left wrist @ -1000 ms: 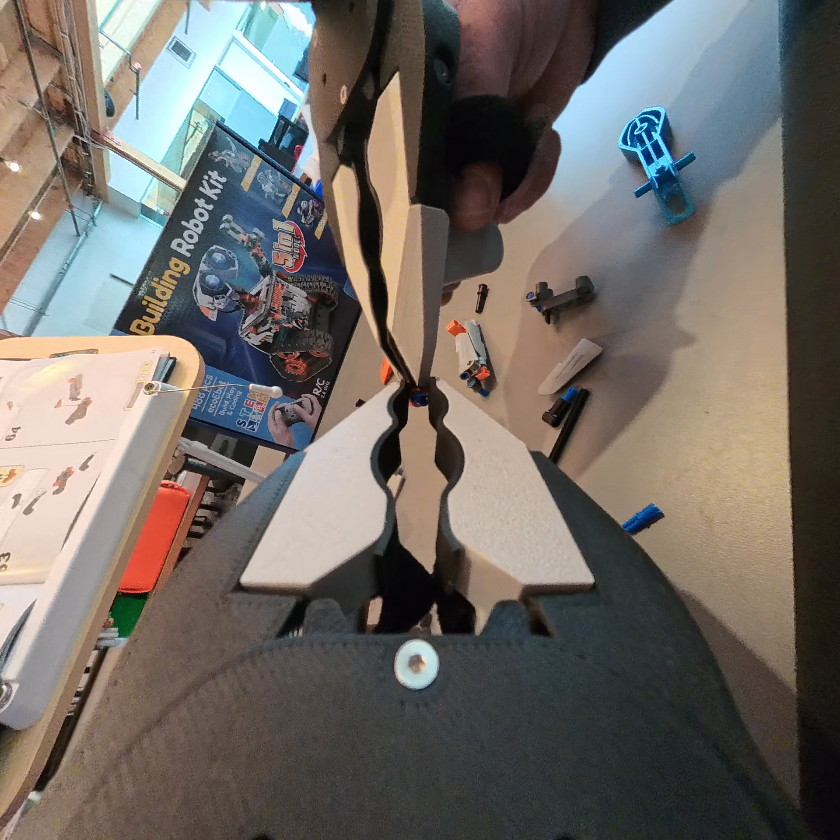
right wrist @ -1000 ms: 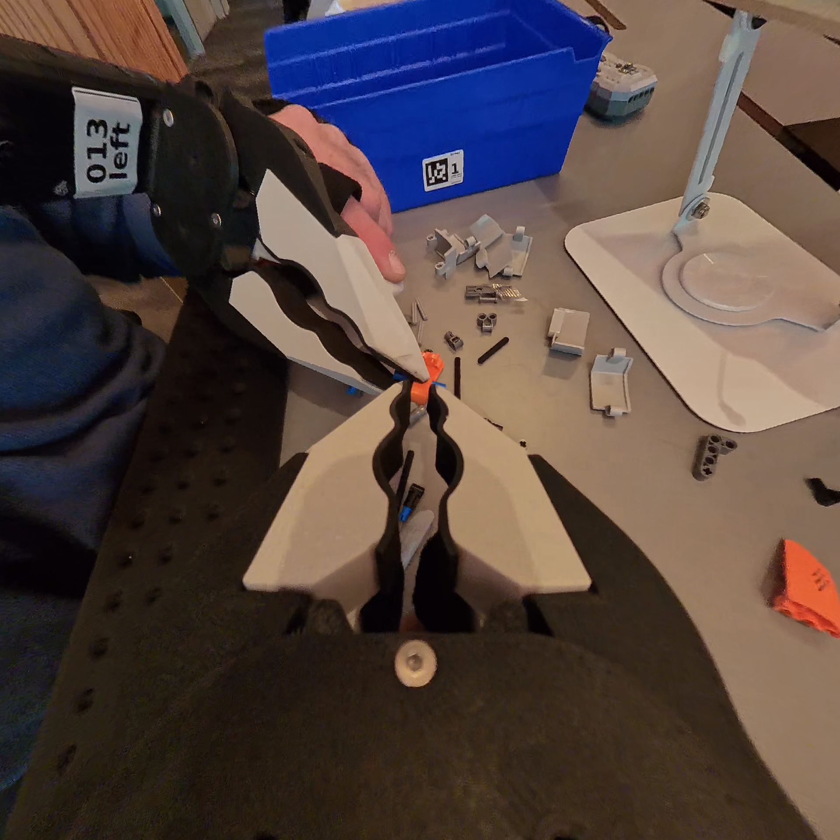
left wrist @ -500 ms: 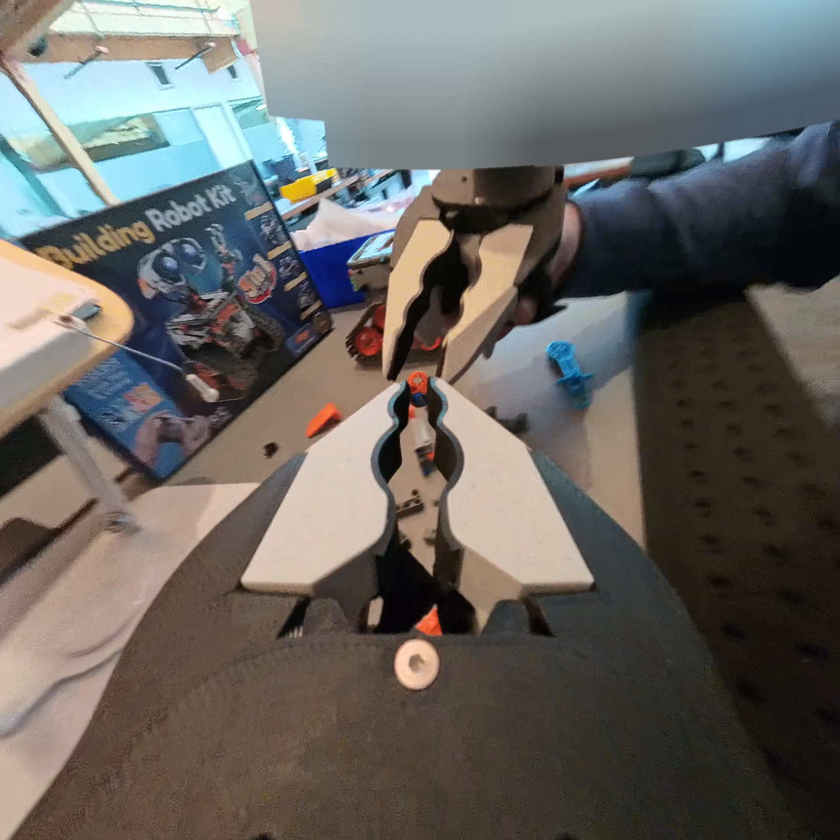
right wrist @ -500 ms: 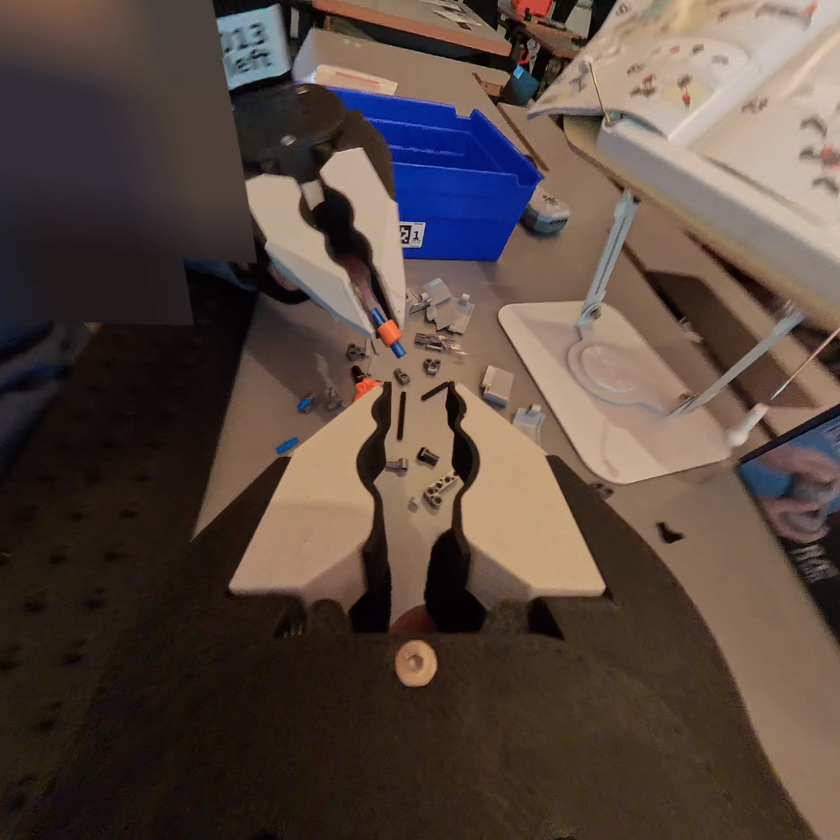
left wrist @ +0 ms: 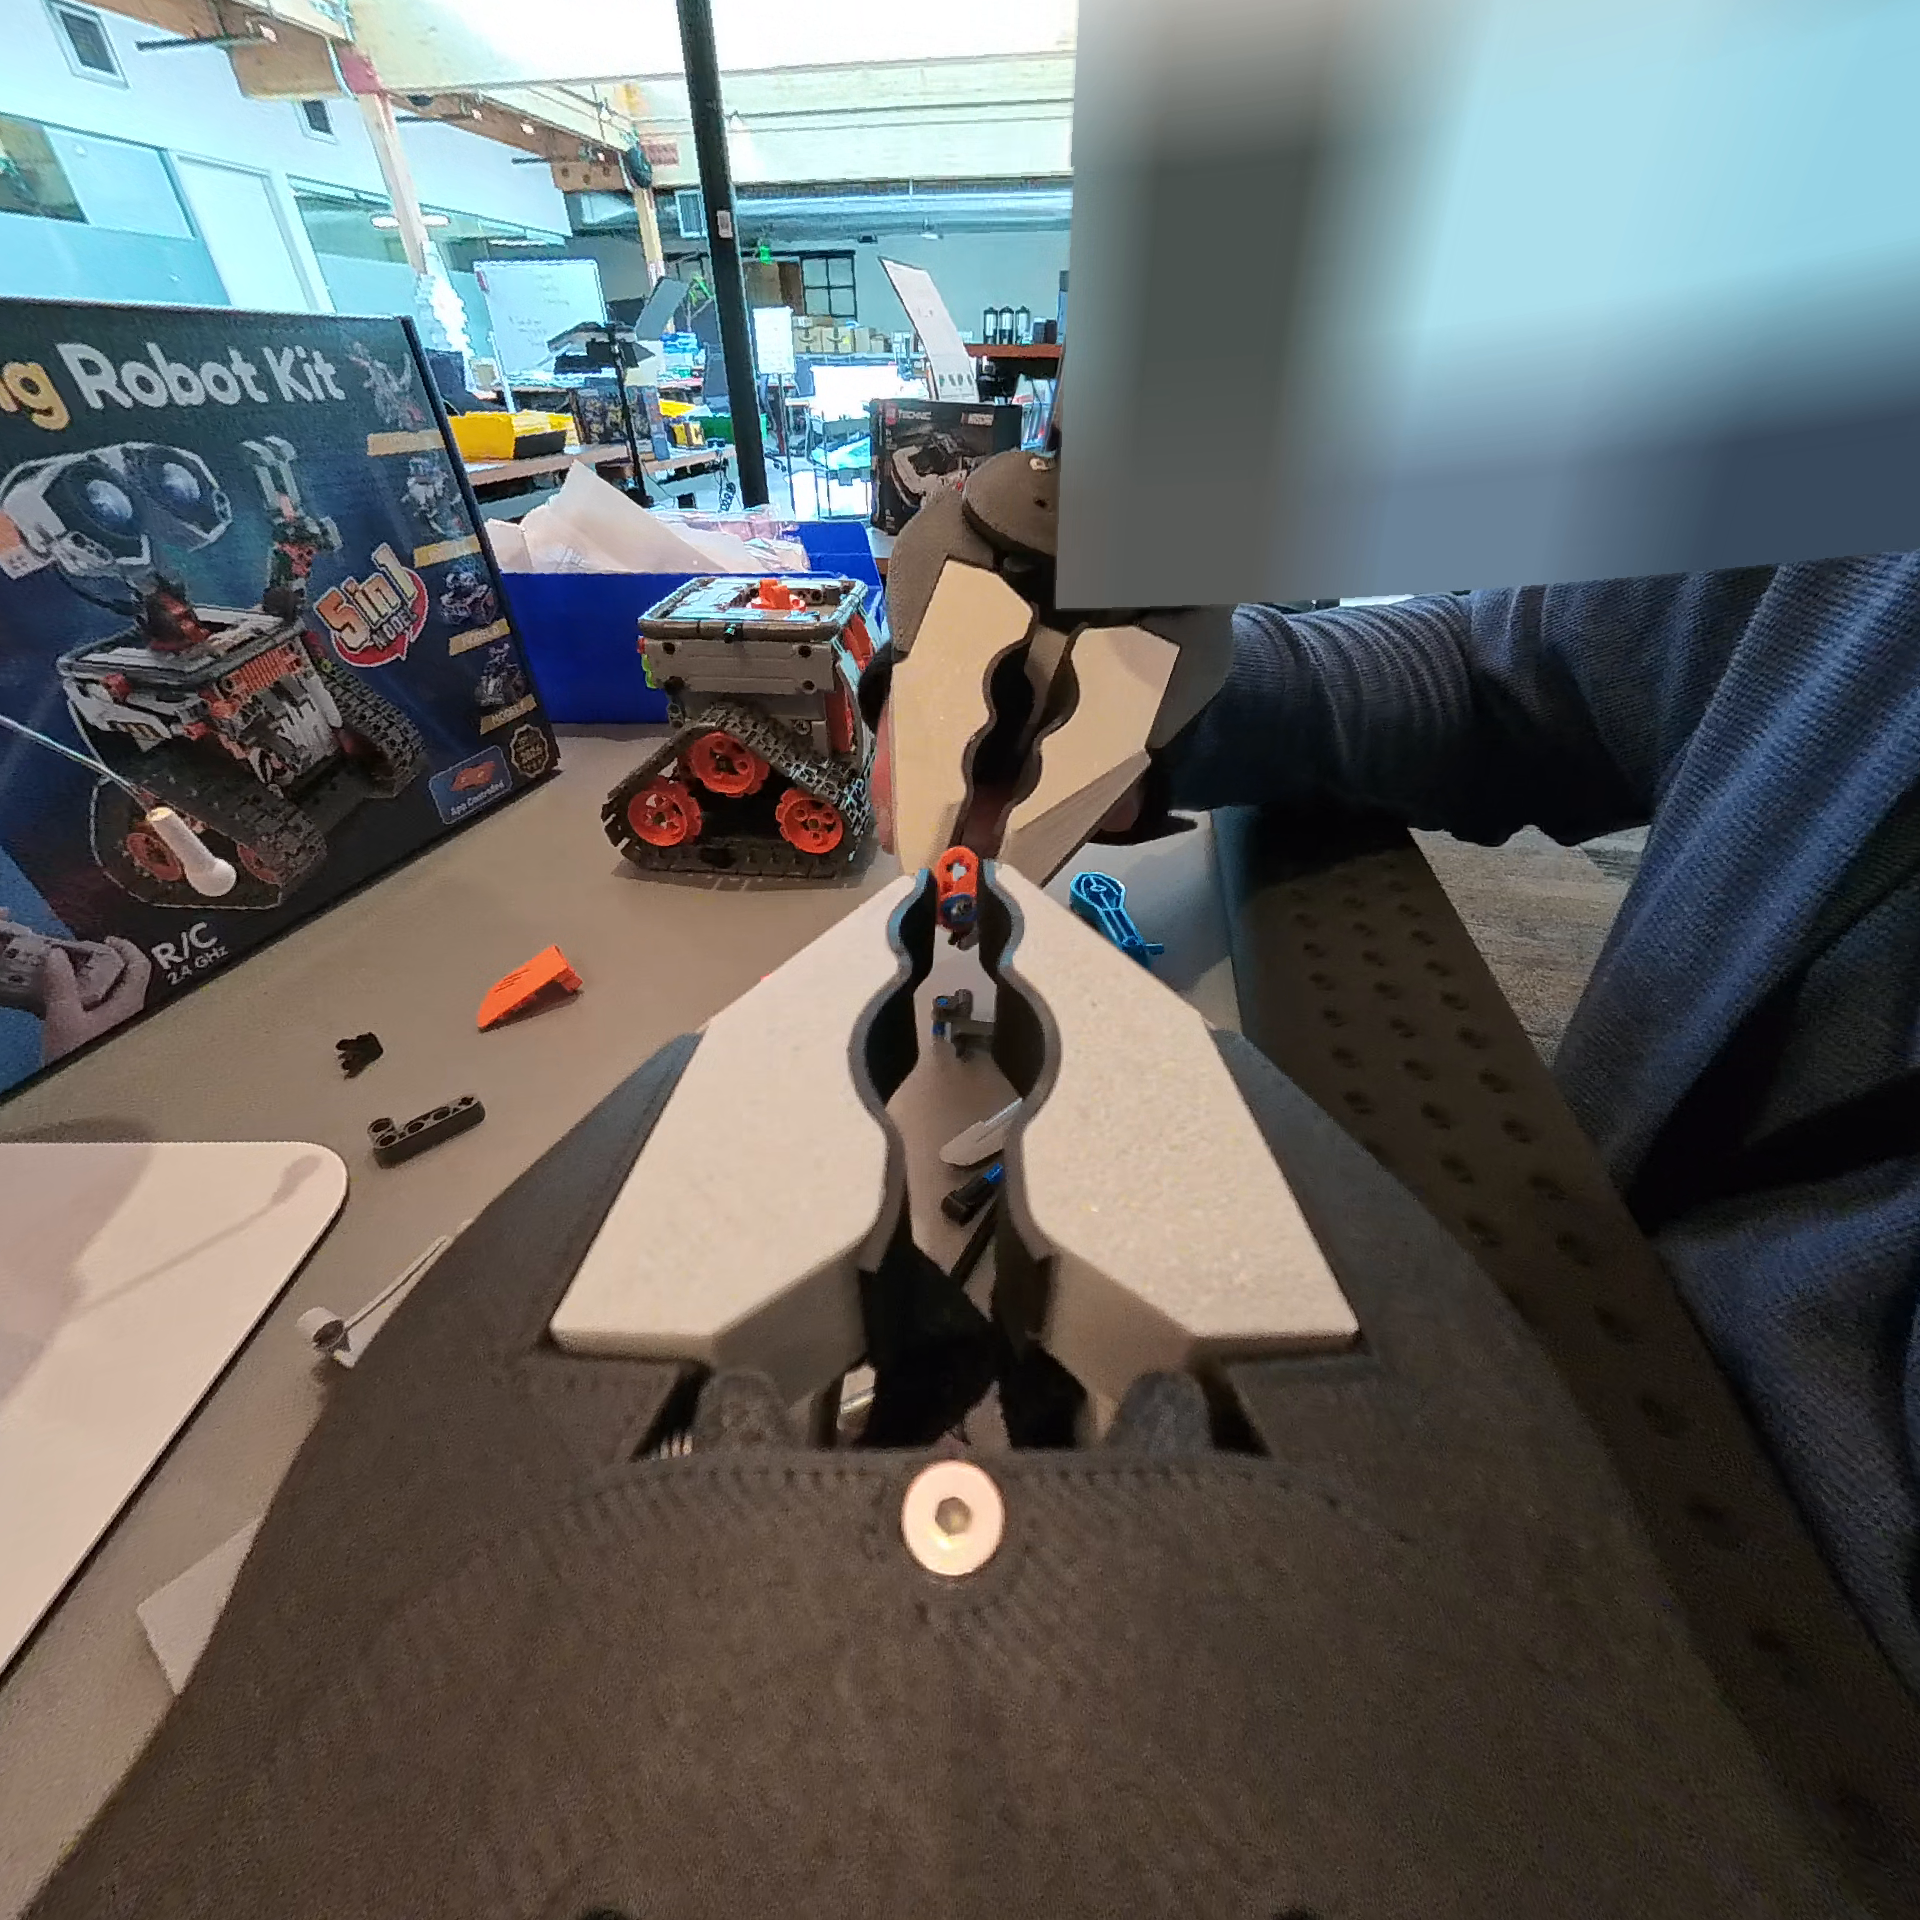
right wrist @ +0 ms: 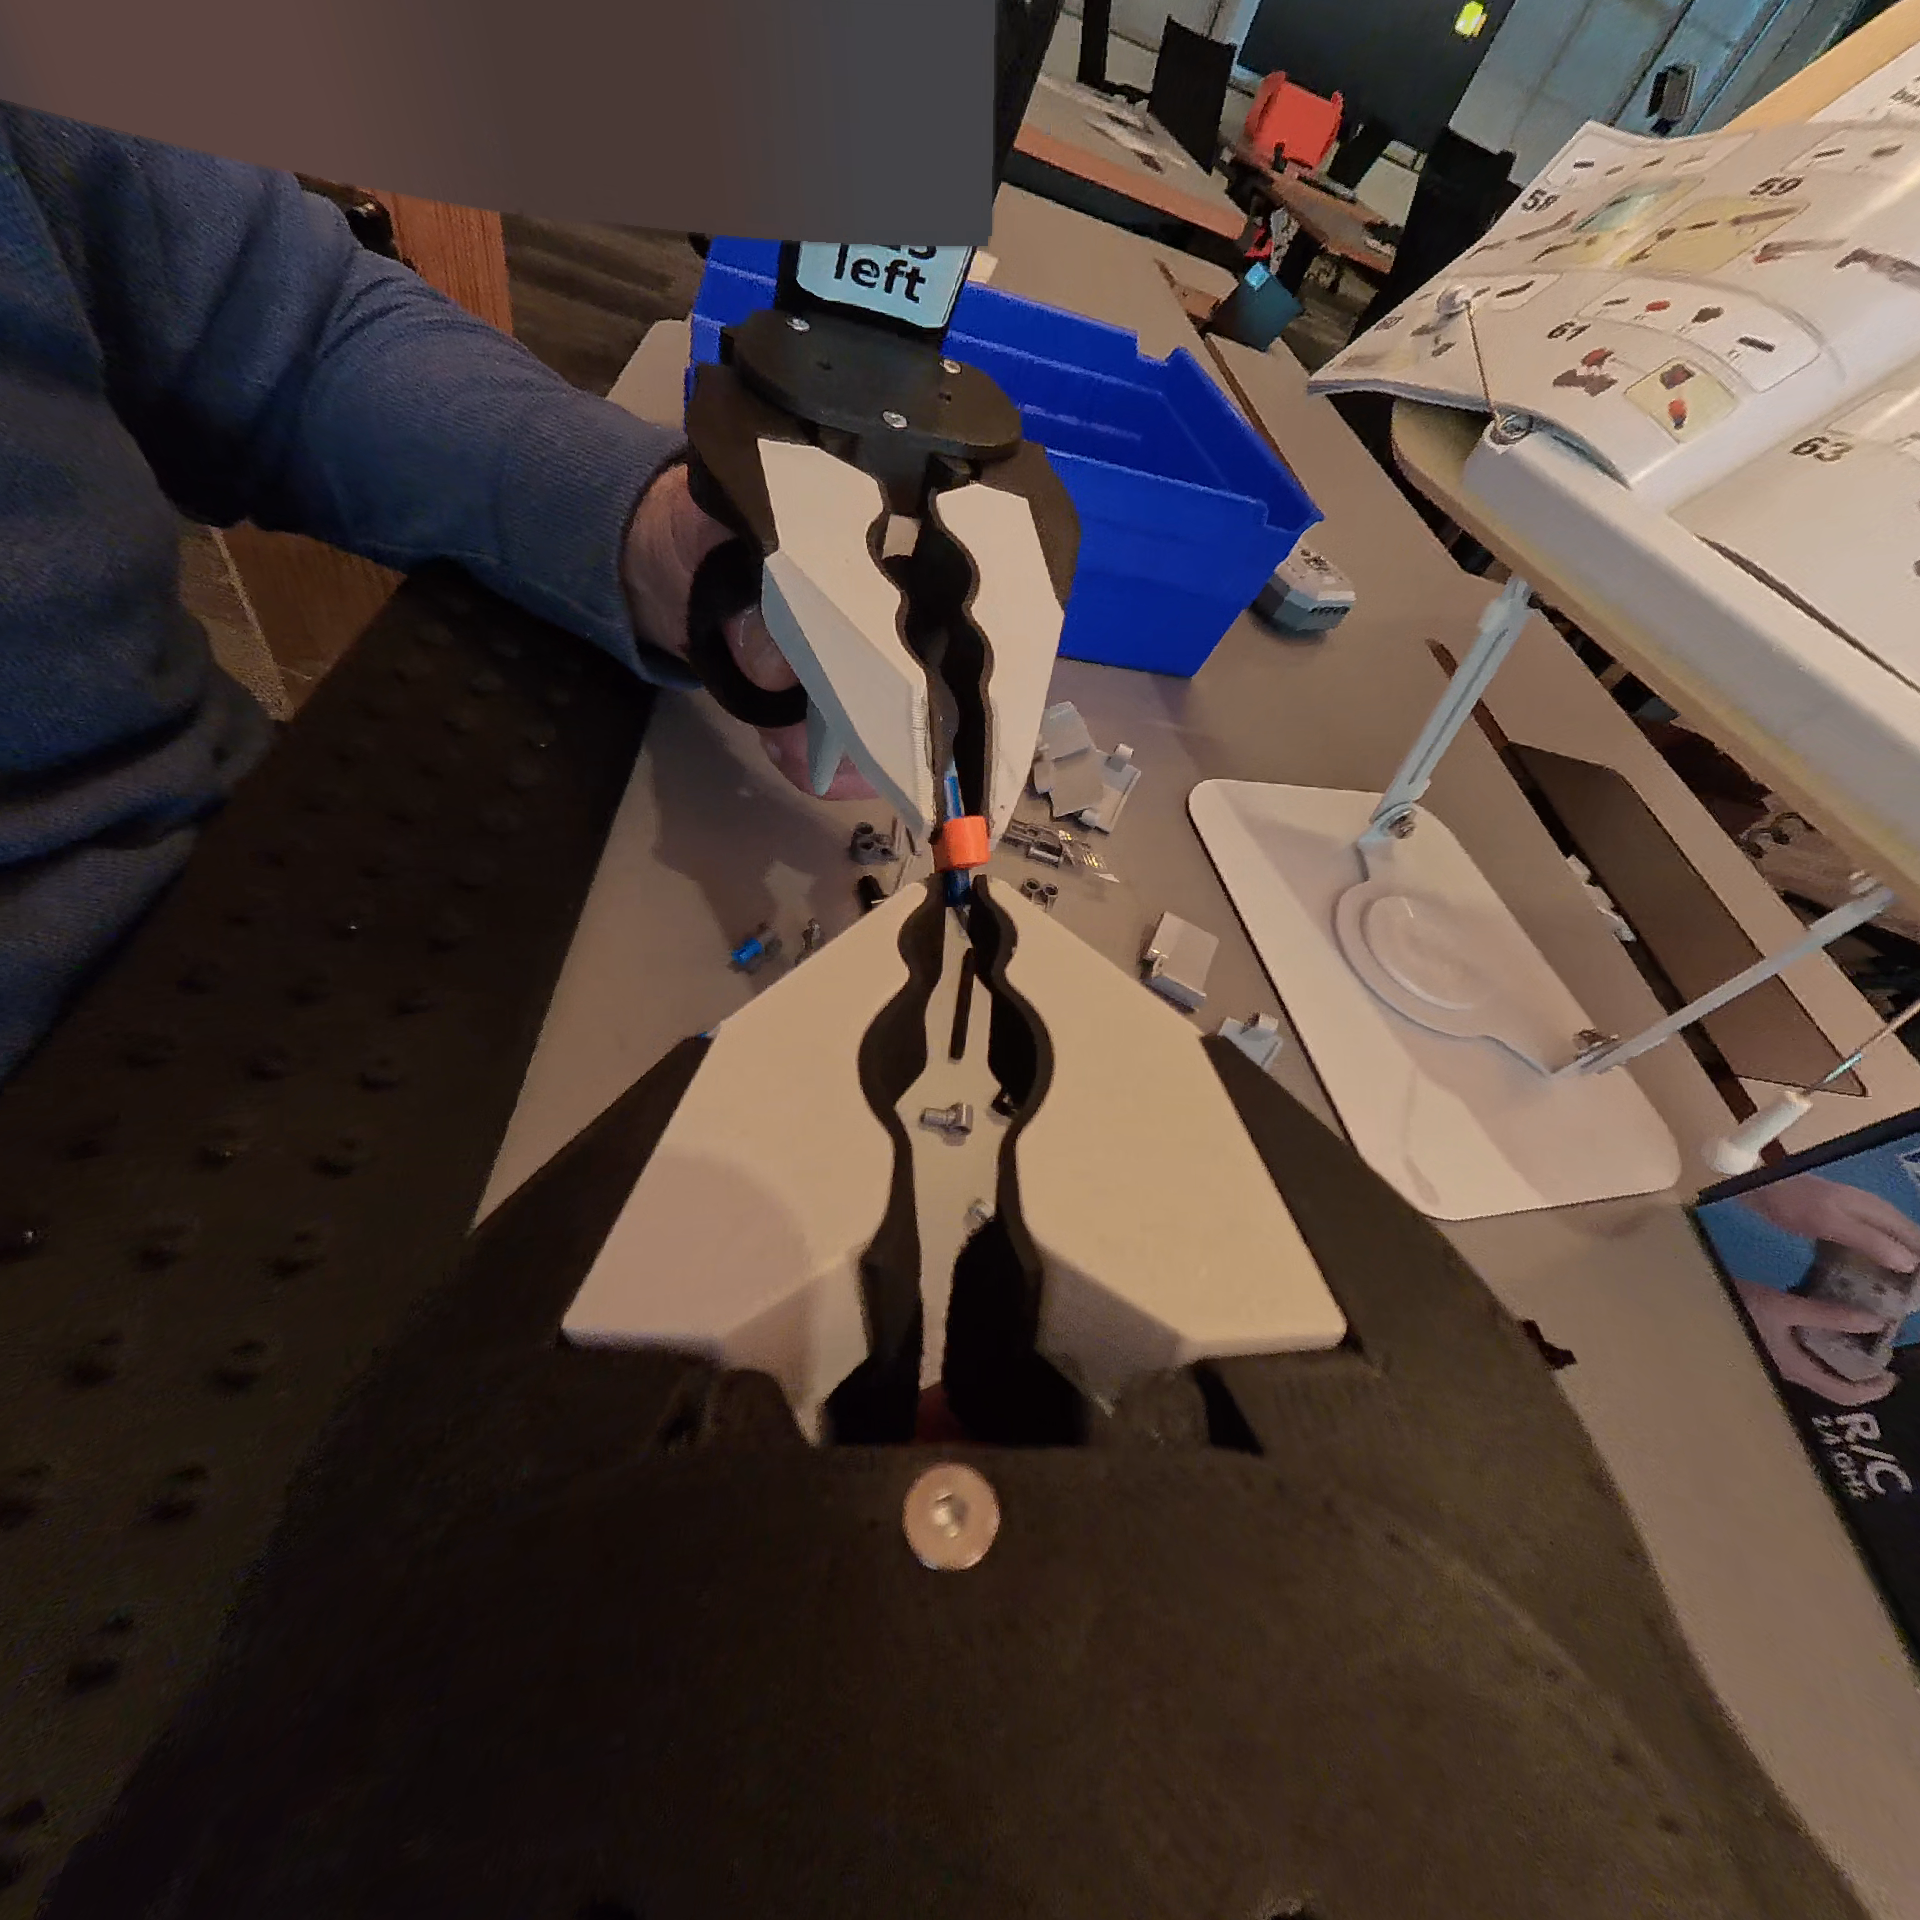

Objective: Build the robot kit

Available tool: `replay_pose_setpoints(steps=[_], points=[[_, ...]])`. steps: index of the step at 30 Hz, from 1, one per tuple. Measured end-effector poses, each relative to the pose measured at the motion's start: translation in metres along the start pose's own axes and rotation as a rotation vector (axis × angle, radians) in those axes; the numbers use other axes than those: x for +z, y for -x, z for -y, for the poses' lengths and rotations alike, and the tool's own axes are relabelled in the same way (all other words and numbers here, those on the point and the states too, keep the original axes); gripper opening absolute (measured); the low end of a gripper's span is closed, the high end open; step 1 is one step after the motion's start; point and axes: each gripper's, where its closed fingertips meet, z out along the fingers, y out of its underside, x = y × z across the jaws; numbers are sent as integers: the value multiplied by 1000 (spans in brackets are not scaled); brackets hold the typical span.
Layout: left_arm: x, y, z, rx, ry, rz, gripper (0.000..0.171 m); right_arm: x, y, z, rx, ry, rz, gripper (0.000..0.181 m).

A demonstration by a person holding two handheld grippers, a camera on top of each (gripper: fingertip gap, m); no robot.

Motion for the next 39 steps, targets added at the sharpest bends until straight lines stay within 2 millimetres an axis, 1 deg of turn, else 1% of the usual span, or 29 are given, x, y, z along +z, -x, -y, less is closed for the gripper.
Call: replay_pose_setpoints(steps=[2, 4, 6, 7, 9, 14, 19, 24, 32, 33, 35, 36, 39], points=[[0, 2, -1, 7, 3, 14, 6, 1, -1, -1, 17, 3, -1, 2], [-1, 11, -4, 37, 24, 74, 6, 2, -8, -3, -23, 11, -48, 2], [-1, 19, -9, 61, 60, 128, 10, 3, -11, -10, -21, 60, -65, 2], [-1, 22, -9, 73, 66, 149, 9, 4, -14, -11, -14, 72, -82, 2], [-2, 24, -9, 102, 73, 172, 11, 3, -16, -13, -4, 92, -92, 2], [1, 20, -17, 149, 130, 166, 7, 6, -12, -19, -26, 129, -84, 2], [1, 21, -18, 125, 139, 159, 5, 6, -14, -20, -7, 132, -91, 2], [1, 21, -17, 58, 109, 132, 5, 6, -14, -18, 33, 104, -78, 2], [-5, 22, -4, -168, -15, 33, 5, 5, -16, -6, 152, 23, -67, 2], [-6, 22, -1, -200, -45, 14, 5, 5, -16, -4, 166, 12, -63, 4], [-9, 27, 3, -267, -86, -1, 5, 5, -15, -3, 198, 4, -44, 20], [-9, 28, 4, -289, -99, -9, 5, 4, -15, -2, 221, -6, -37, 25], [-10, 25, 7, -313, -124, -41, 5, 5, -14, 1, 244, -26, -24, 21]])
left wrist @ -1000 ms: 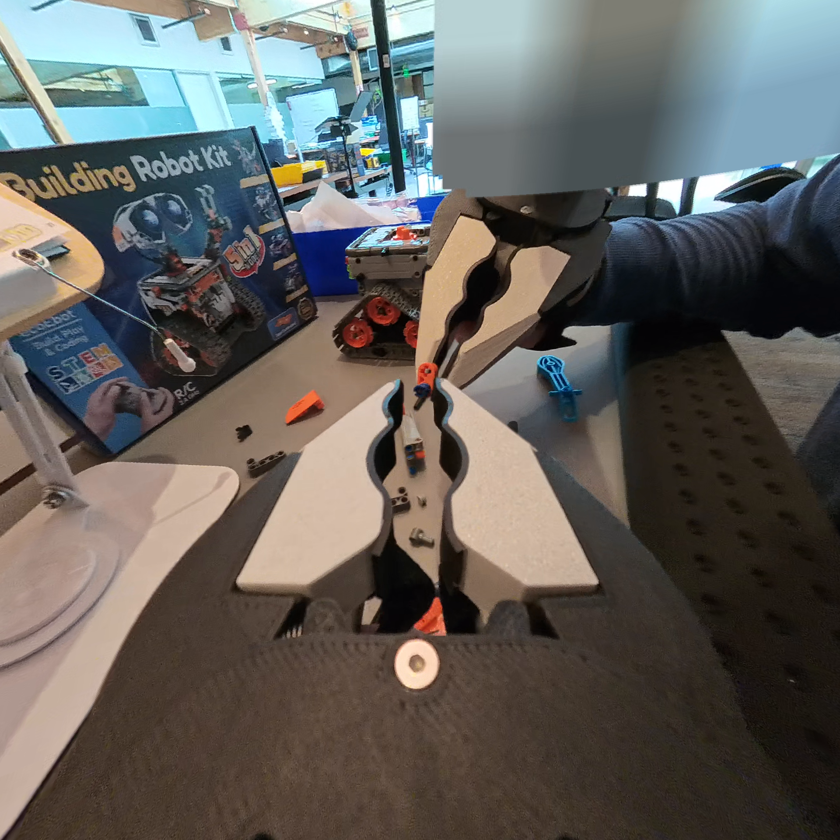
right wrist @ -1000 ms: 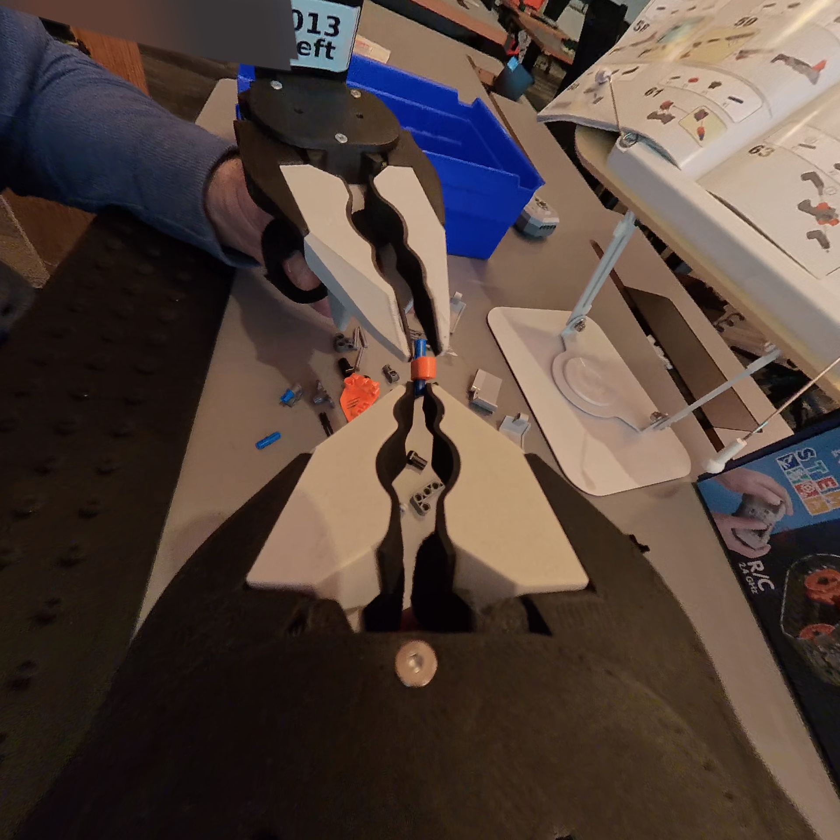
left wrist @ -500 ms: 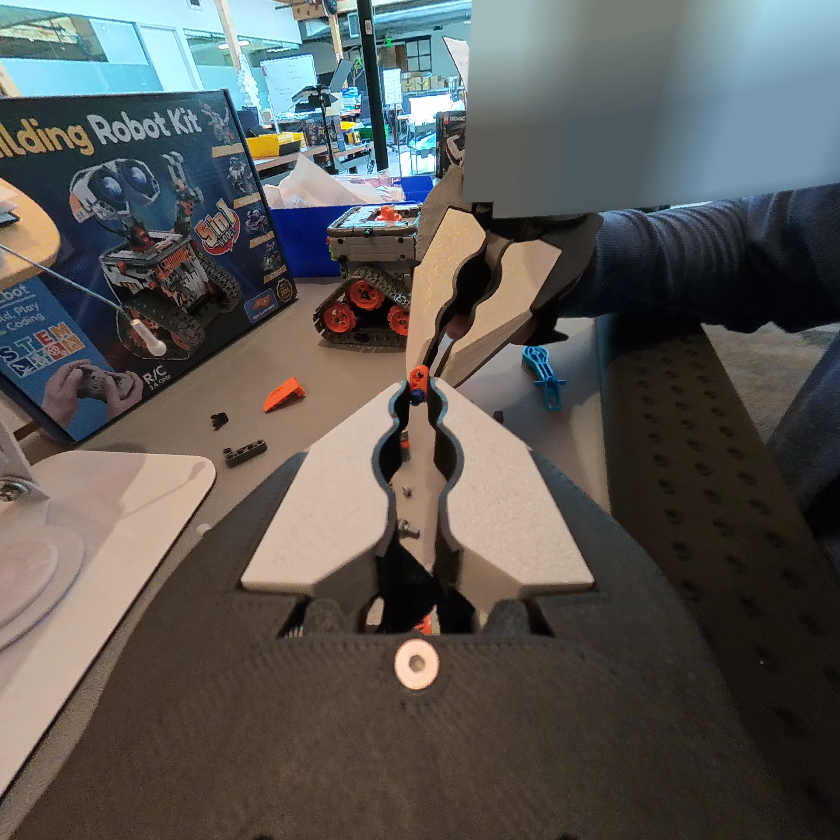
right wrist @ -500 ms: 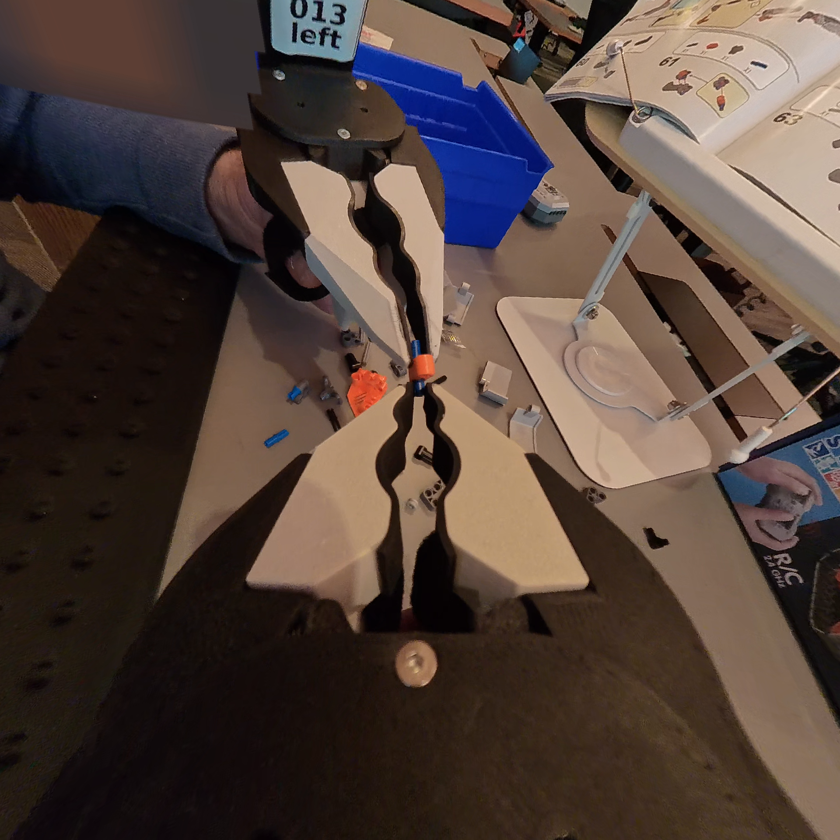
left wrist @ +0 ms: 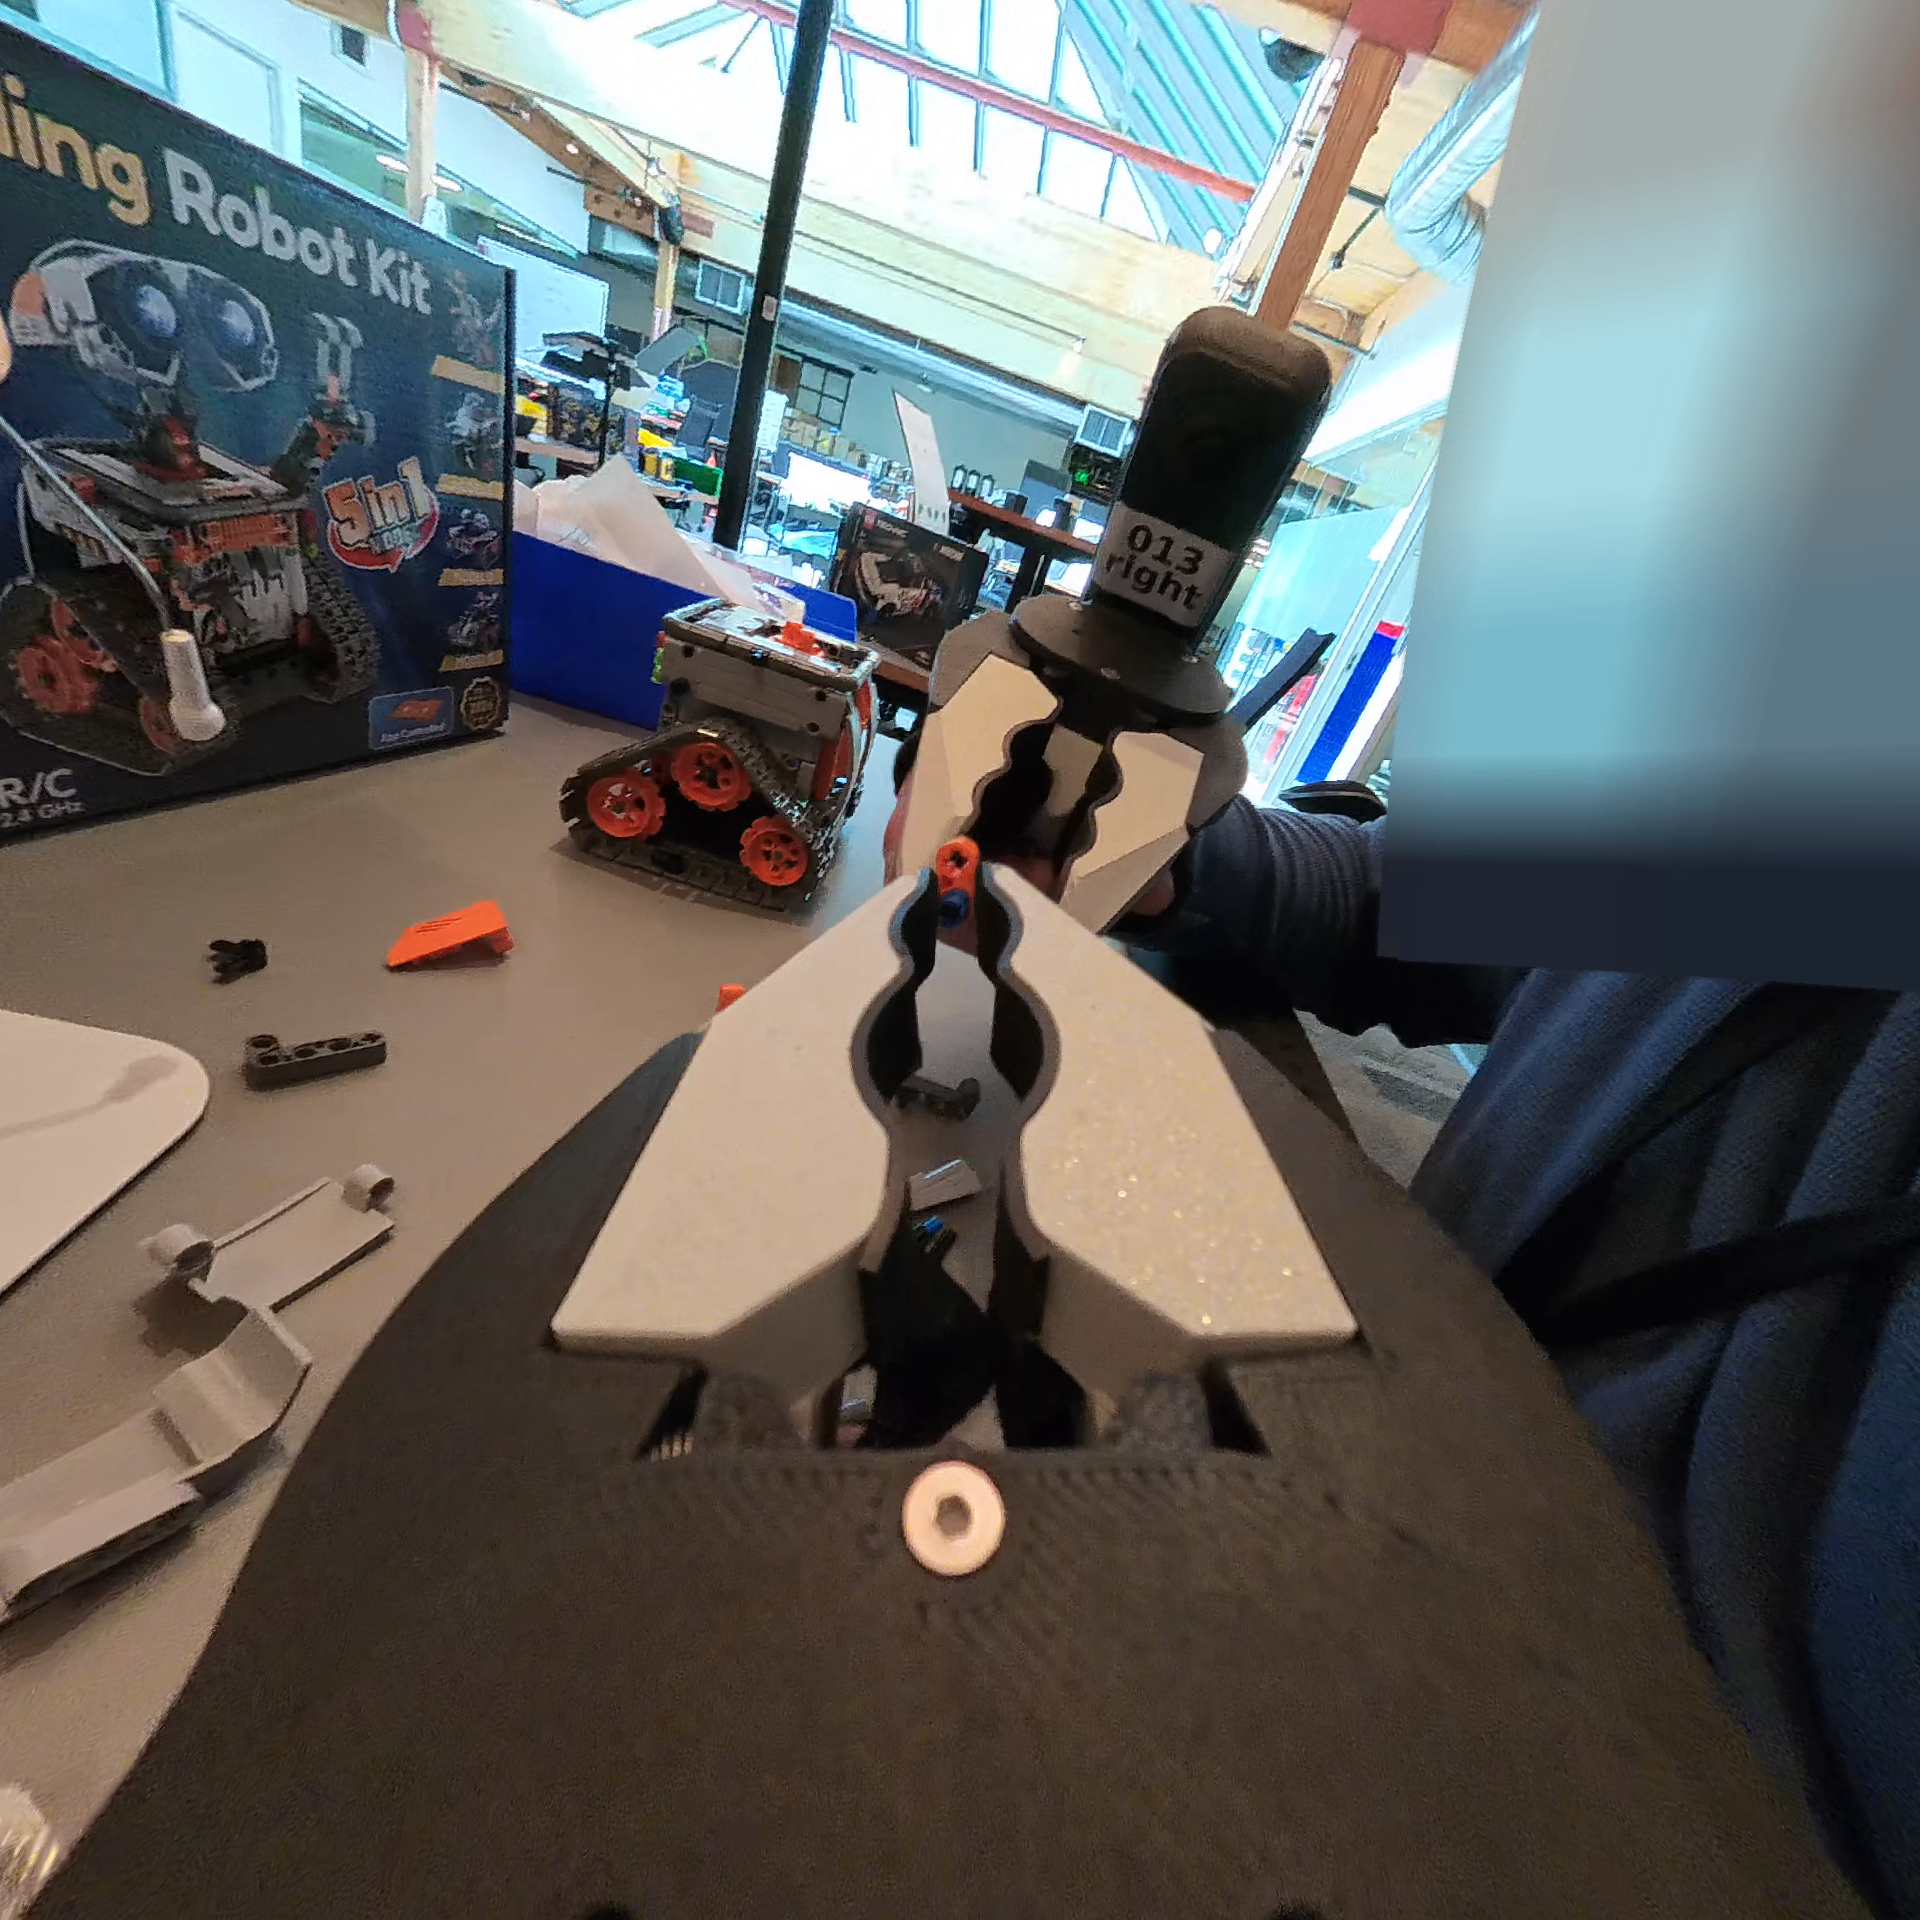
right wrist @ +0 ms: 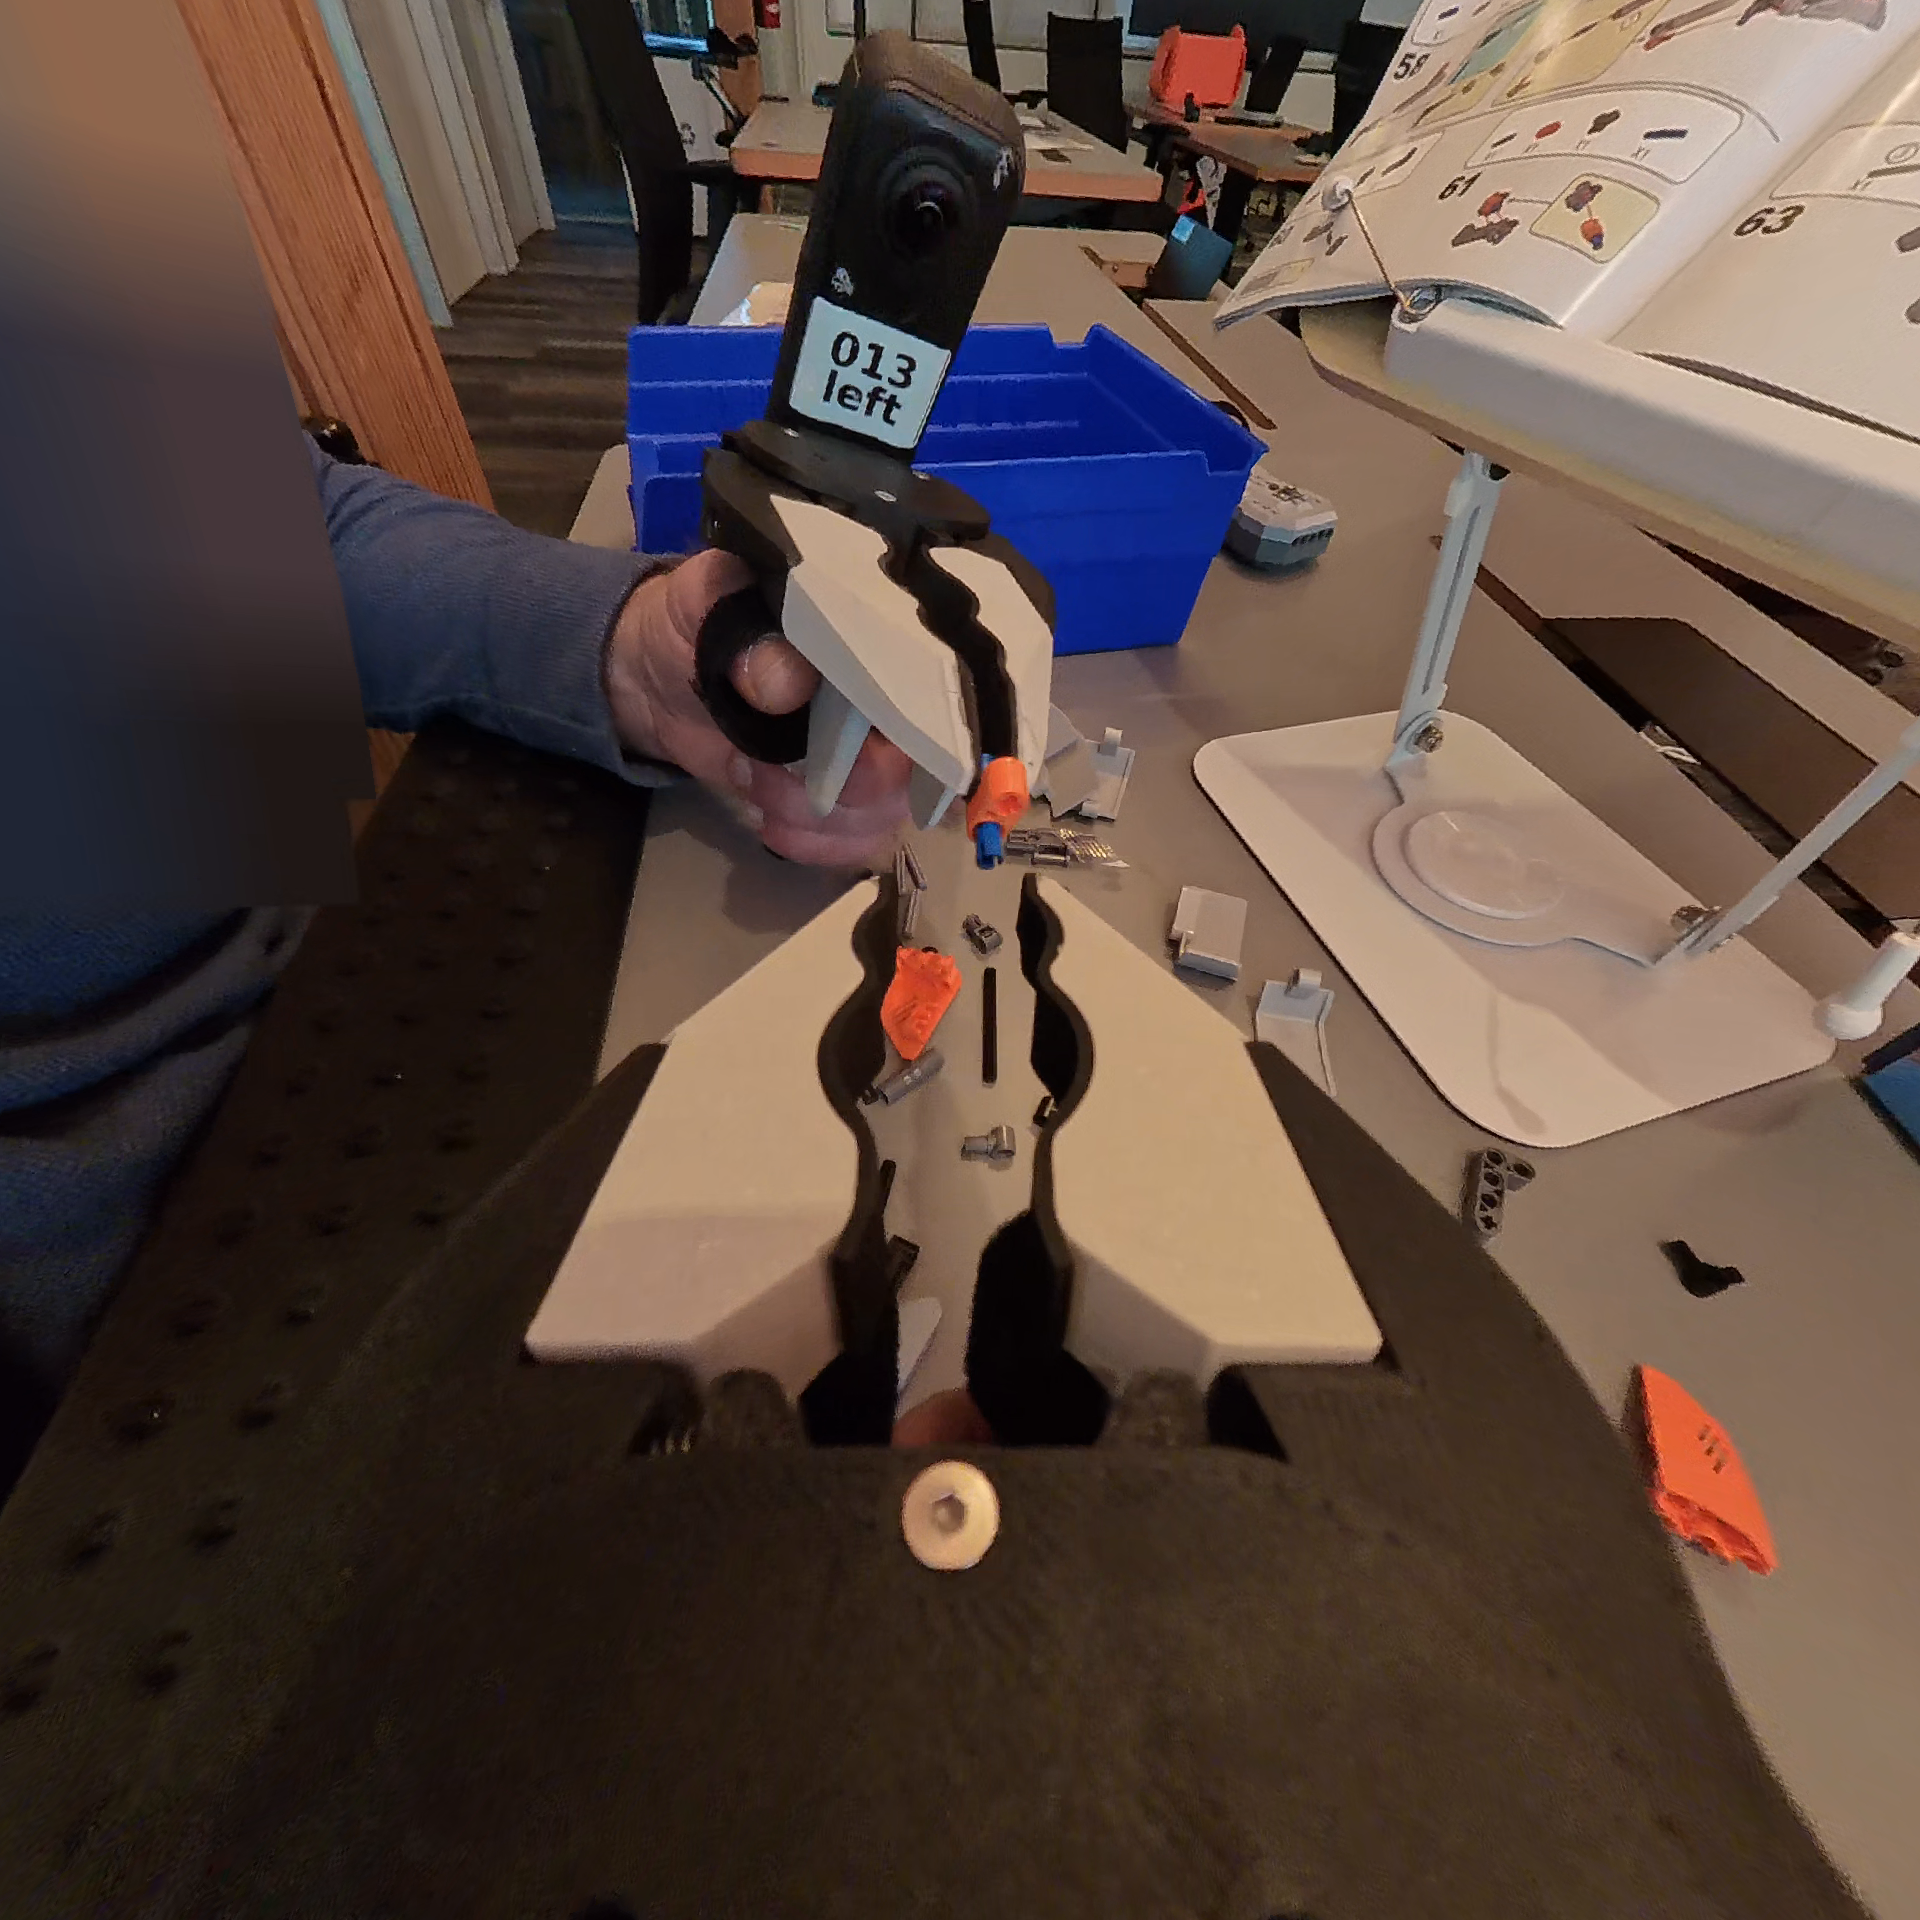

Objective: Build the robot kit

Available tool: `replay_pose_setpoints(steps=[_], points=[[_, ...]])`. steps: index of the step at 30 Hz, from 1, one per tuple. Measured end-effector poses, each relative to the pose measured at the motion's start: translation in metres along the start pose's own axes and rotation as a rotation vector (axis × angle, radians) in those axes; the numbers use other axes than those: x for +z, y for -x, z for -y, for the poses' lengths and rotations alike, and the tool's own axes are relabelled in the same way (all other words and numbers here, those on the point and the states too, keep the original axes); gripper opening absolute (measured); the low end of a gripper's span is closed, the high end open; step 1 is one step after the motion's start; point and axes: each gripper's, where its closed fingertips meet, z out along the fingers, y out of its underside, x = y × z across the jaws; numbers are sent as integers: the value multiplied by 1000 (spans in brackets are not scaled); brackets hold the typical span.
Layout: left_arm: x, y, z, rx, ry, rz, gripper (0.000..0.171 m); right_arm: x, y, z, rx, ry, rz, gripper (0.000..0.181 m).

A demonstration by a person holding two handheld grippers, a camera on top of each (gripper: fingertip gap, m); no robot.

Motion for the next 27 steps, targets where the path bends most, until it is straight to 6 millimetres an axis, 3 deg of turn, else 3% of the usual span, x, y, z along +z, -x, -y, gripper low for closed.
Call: replay_pose_setpoints(steps=[5, 27], points=[[4, -6, -5, 16, 19, -25, 5, 1, 1, 4, 11, -35, -2, 4], [12, 9, -28, 274, 177, 155, 11, 3, -8, -22, -180, 155, -125, 3]])
